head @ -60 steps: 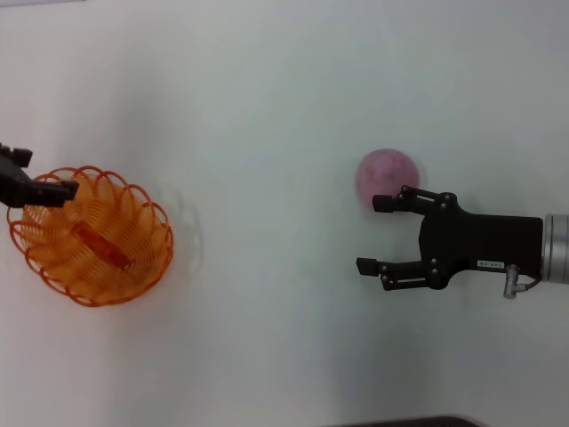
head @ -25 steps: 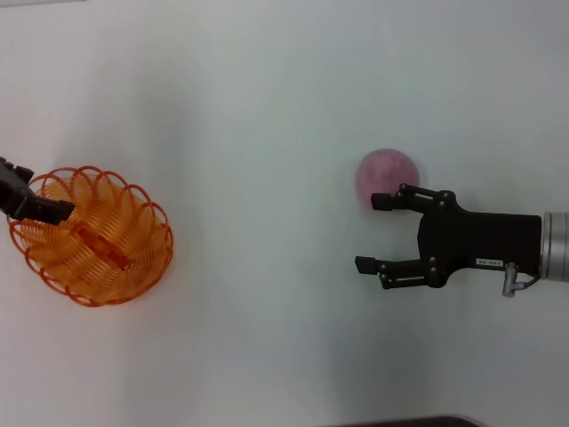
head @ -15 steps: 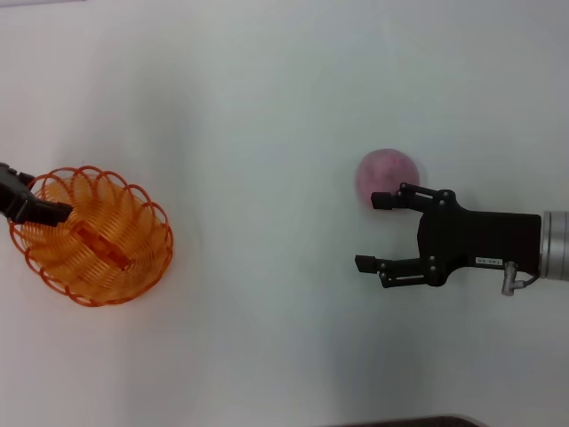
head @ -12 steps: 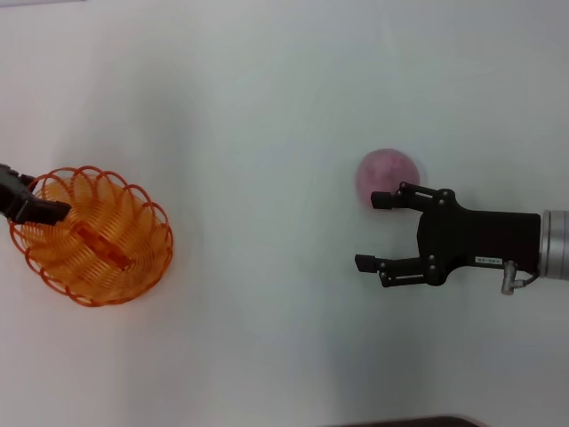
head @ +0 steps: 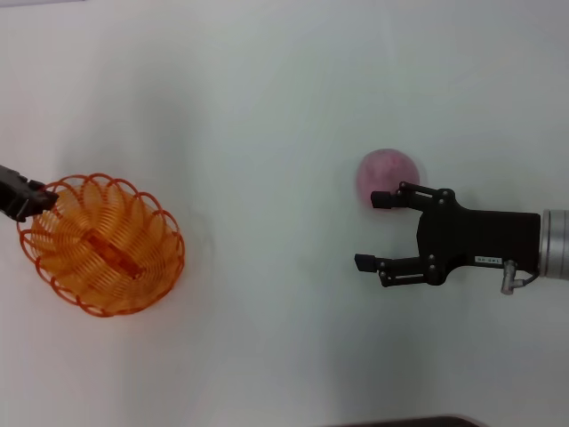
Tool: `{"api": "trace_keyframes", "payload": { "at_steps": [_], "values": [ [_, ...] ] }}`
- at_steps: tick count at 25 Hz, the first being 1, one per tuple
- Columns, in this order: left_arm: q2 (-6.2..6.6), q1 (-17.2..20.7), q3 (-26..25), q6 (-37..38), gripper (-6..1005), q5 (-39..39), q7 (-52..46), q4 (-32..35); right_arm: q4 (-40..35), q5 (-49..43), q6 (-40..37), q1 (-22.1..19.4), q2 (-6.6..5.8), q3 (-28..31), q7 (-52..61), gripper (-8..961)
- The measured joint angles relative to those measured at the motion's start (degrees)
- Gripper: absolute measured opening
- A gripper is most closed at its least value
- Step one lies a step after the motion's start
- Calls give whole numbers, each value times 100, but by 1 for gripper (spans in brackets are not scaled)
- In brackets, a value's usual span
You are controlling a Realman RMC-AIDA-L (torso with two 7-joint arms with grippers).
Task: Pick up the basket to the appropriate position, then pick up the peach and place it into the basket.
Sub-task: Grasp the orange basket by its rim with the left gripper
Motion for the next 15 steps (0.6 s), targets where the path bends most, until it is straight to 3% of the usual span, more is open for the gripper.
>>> {"api": "trace_keyframes", "payload": {
  "at_steps": [6,15],
  "values": [
    [0,-11,-2,25,106,-1,-26,0,0,0,0,8,0,0,2,957],
    [25,-26,-29,150,54,-31,-273,0,0,0,0,33,0,0,2,957]
  ]
}}
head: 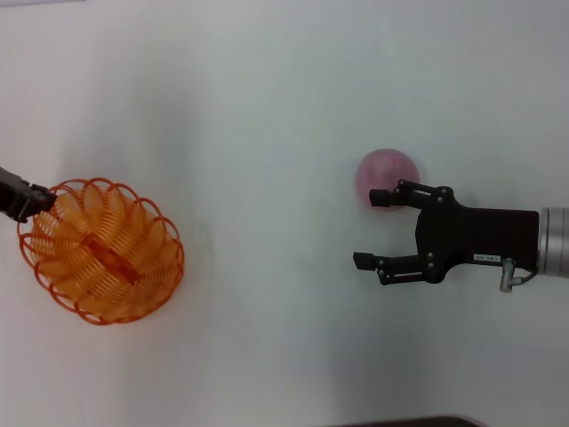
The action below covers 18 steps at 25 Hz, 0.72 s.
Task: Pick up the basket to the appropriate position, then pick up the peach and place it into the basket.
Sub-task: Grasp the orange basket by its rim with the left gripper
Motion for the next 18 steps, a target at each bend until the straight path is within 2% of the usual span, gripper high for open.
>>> {"api": "trace_keyframes", "payload": {
  "at_steps": [7,11,18],
  "values": [
    [76,-149,-15,347,44,-14,-560,-4,0,0,3,14,0,0,13,956],
    [170,-306,-74,528,37,-26,-995,-173,0,0,6,20,0,0,17,956],
    [445,-770,-1005,925,26,-131,-1237,-967,0,0,15,28,0,0,18,956]
  ]
}}
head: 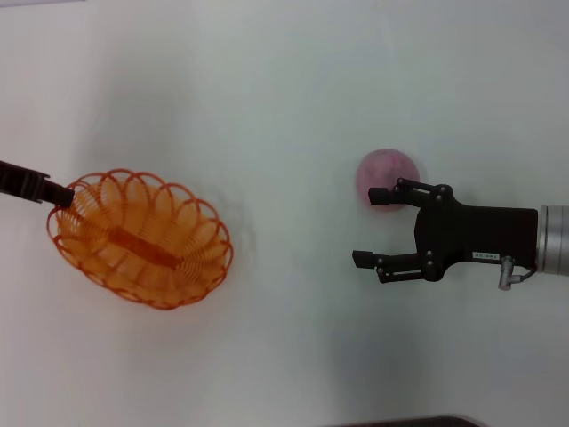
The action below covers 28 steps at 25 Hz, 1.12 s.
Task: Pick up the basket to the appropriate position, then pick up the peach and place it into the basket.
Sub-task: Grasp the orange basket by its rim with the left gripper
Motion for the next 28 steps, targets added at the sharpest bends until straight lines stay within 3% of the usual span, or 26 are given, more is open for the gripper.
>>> {"api": "trace_keyframes", "payload": {
  "at_steps": [17,28],
  "values": [
    [437,-53,-919,292,22,-631,-14,-975,0,0,12,5,0,0,0,956],
    [491,29,-1367,603,23,-1091,-19,-1208,0,0,10,-2,0,0,0,956]
  ]
}}
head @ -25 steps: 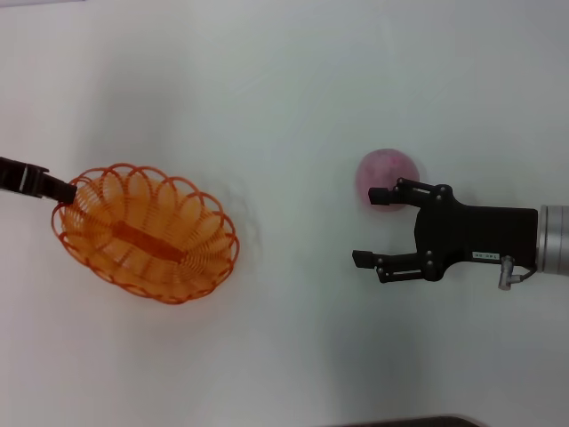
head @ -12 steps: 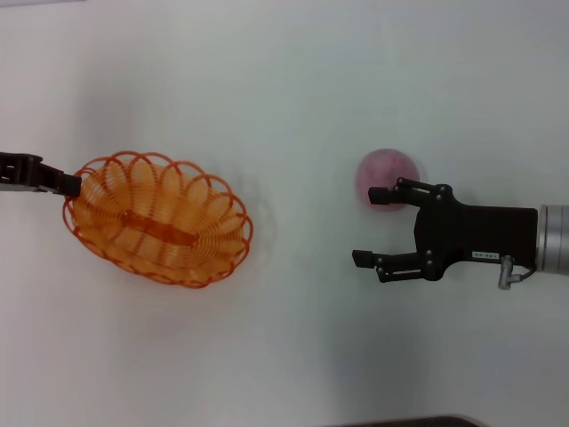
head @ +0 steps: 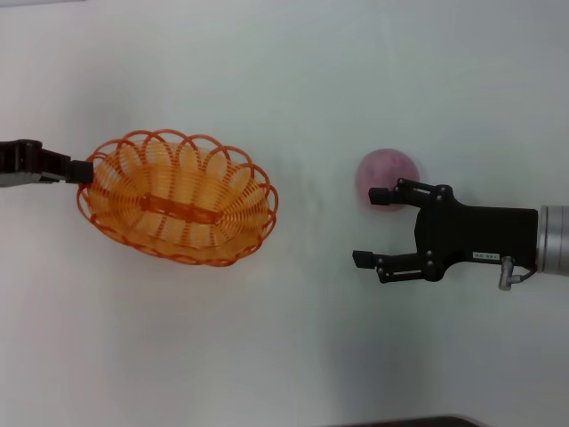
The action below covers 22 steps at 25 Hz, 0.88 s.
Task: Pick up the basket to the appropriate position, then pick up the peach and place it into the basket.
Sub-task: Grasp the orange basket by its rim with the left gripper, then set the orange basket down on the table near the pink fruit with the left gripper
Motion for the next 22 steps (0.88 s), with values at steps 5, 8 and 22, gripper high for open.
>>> {"api": "trace_keyframes", "payload": {
  "at_steps": [5,8,22],
  "values": [
    [-21,91,-176,-55,23,-5,-109,-157,0,0,11,-11,0,0,0,956],
    [-32,133,-244,-81,23,-5,-113,-258,0,0,15,-16,0,0,0,956],
    [-235,439,-700,-368,25,-316,-189,-466,0,0,19,29,0,9,0,956]
  ]
}}
